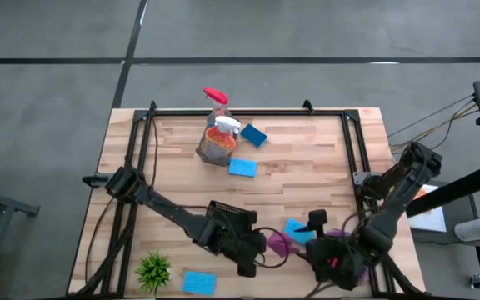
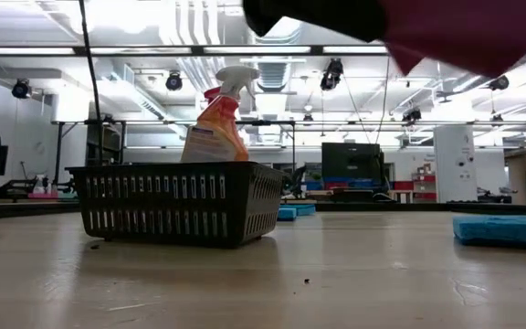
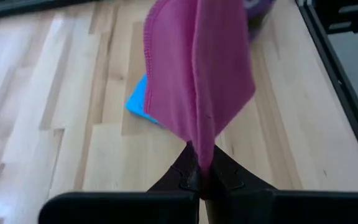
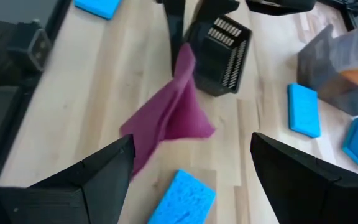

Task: Pick & Place Kitchen Items
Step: Put the violet towel into the violet bucket

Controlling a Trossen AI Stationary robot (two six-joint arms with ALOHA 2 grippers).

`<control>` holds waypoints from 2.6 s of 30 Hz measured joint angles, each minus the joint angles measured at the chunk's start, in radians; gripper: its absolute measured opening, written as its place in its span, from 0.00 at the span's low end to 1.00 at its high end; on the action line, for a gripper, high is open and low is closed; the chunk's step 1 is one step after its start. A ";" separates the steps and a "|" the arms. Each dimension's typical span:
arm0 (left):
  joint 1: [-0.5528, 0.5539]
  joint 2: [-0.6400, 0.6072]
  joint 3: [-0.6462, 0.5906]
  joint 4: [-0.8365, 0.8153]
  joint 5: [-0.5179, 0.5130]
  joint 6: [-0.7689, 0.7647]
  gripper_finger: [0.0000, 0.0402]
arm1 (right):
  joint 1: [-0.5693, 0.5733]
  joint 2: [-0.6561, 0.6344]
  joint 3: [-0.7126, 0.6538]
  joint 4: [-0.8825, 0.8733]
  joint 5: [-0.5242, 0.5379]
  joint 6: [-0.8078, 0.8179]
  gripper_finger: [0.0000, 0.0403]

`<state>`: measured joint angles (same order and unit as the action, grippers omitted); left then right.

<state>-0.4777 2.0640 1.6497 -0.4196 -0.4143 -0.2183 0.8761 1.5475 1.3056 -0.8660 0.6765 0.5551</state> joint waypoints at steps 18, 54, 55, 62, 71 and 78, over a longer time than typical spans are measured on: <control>0.013 0.000 -0.003 0.128 -0.024 0.118 0.00 | -0.066 0.005 -0.002 0.099 -0.071 -0.069 0.59; -0.016 -0.547 -0.821 1.014 -0.042 0.313 0.32 | 0.079 -0.021 -0.188 0.865 -0.290 -0.644 0.04; -0.016 -0.564 -0.846 1.015 -0.043 0.303 0.32 | 0.082 -0.036 -0.201 0.866 -0.319 -0.638 0.04; -0.013 -0.622 -0.925 1.023 -0.092 0.280 0.32 | 0.125 -0.185 -0.269 0.693 -0.356 -0.467 0.04; -0.009 -0.621 -0.923 1.022 -0.096 0.273 0.32 | 0.161 -0.398 -0.270 0.195 -0.262 -0.053 0.04; -0.007 -0.621 -0.923 1.022 -0.100 0.270 0.32 | 0.161 -0.381 -0.277 -0.060 -0.315 0.187 0.04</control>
<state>-0.4851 1.4425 0.7265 0.6022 -0.5144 0.0521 1.0366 1.1661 1.0283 -0.9255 0.3618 0.7422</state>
